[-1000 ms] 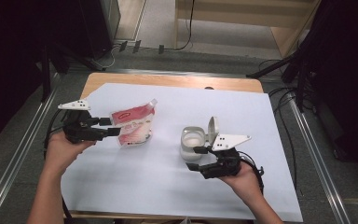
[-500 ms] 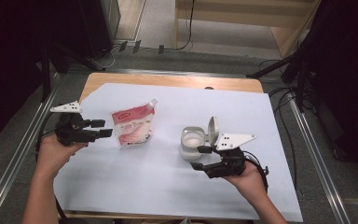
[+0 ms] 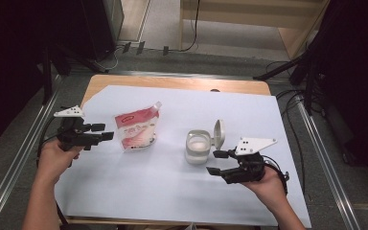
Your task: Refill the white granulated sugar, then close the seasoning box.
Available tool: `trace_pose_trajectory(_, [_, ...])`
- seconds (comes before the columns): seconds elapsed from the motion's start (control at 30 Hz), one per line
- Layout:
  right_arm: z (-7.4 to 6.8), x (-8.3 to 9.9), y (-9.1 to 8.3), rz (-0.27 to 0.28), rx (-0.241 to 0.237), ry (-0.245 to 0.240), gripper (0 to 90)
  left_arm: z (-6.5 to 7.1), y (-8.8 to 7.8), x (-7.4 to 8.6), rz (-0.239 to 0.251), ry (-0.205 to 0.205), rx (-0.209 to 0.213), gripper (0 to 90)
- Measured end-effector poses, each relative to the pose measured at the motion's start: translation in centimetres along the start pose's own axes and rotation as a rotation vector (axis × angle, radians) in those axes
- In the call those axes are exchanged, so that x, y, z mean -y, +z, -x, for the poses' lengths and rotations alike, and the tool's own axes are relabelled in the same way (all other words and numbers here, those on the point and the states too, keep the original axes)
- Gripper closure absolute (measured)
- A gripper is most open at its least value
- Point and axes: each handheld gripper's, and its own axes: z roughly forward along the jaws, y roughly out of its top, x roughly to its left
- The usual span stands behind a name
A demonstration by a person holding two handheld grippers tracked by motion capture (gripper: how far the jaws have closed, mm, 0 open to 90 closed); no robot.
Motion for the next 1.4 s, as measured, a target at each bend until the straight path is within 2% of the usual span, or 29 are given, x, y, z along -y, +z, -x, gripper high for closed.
trace_pose_trajectory(0.2, [0.4,0.4,-1.2,0.003,-0.004,0.014,44.3,-0.3,0.5,0.1,0.006,0.027,-0.057,39.1])
trace_pose_trajectory(0.27, [0.4,0.5,-1.5,0.0,0.0,0.021,46.0,-0.3,0.9,0.1,-0.001,0.002,-0.071,38.6])
trace_pose_trajectory(0.43, [1.2,0.9,-1.9,-0.006,0.027,0.043,50.2,-0.1,1.7,0.0,-0.024,0.026,-0.071,38.1])
trace_pose_trajectory(0.57, [1.6,1.0,-2.1,-0.006,0.037,0.051,52.4,0.0,2.1,-0.1,-0.043,0.02,-0.063,38.1])
trace_pose_trajectory(0.9, [3.1,1.2,-2.7,0.009,0.07,0.077,58.3,-0.1,2.2,-0.2,-0.031,0.018,-0.065,38.1])
trace_pose_trajectory(1.0, [3.5,1.1,-2.7,0.017,0.078,0.084,61.1,-0.1,2.2,-0.2,-0.022,0.006,-0.065,38.1])
trace_pose_trajectory(1.17, [4.5,1.1,-2.9,0.023,0.068,0.119,71.9,0.0,2.4,-0.3,-0.027,0.014,-0.064,38.1])
trace_pose_trajectory(1.4, [5.3,0.7,-2.7,0.048,0.062,0.138,85.2,0.0,2.4,-0.3,-0.043,0.015,-0.055,38.3])
